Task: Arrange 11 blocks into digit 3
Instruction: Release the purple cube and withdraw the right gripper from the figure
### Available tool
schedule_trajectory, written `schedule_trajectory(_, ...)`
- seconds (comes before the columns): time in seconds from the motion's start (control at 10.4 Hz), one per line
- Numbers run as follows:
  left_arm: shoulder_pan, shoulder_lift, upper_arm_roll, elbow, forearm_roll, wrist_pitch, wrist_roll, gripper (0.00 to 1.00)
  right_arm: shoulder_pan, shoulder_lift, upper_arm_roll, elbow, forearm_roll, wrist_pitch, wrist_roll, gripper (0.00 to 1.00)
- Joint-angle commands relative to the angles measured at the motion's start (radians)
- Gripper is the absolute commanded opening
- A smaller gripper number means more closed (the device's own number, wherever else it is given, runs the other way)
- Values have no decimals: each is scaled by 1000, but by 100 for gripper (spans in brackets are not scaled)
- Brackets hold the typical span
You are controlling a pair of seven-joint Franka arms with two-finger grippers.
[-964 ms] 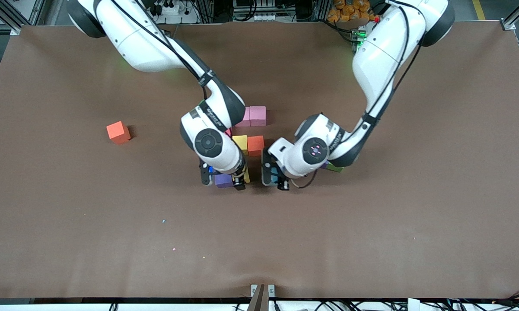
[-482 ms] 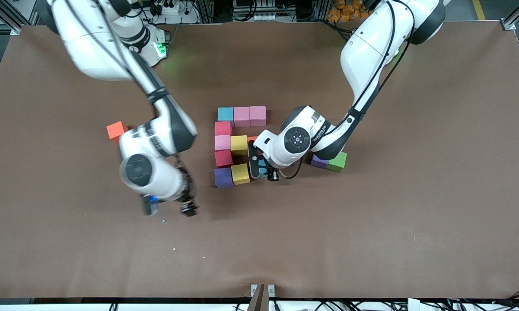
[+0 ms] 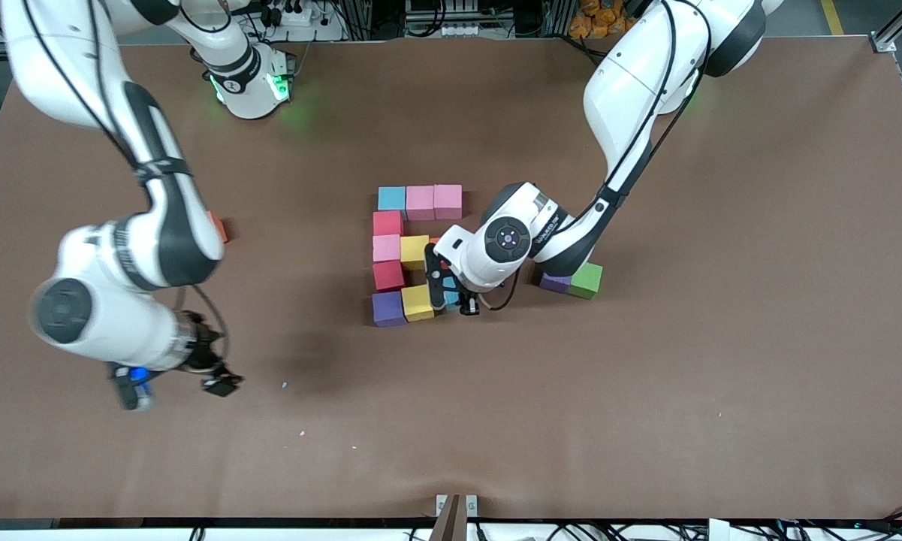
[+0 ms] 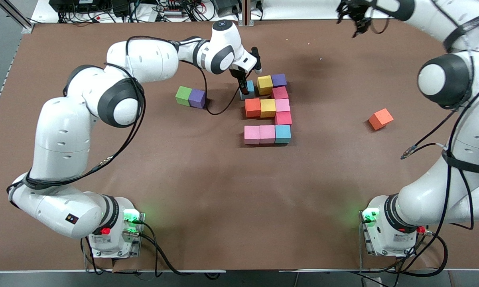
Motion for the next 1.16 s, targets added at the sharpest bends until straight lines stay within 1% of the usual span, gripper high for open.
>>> schedule_trajectory(0.0,-12,41,12,63,17,14,-20,0,-33,-96,14,-30,-38,-82,-247,100)
schedule_trajectory(0.29,-12,53,14,70,17,54,-22,0,-70,-241,23,-41,-32,-224,-557,100)
schedule_trajectory(0.48,-26,53,12,67,19,54,-11,0,-70,-353,26,-85,-26,-289,-719,100)
schedule_trajectory(0.67,-27,55,14,65,19,54,18,0,-71,-449,29,-118,-25,-334,-832,100)
schedule_trajectory(0.77,-26,55,14,65,20,54,26,0,-75,-475,29,-118,-23,-355,-906,100)
schedule_trajectory(0.96,-26,58,12,67,19,54,58,0,-67,-532,28,-141,-23,-380,-937,100)
schedule_trajectory(1.06,-26,58,14,65,19,54,67,0,-67,-570,28,-183,1,-369,-937,100)
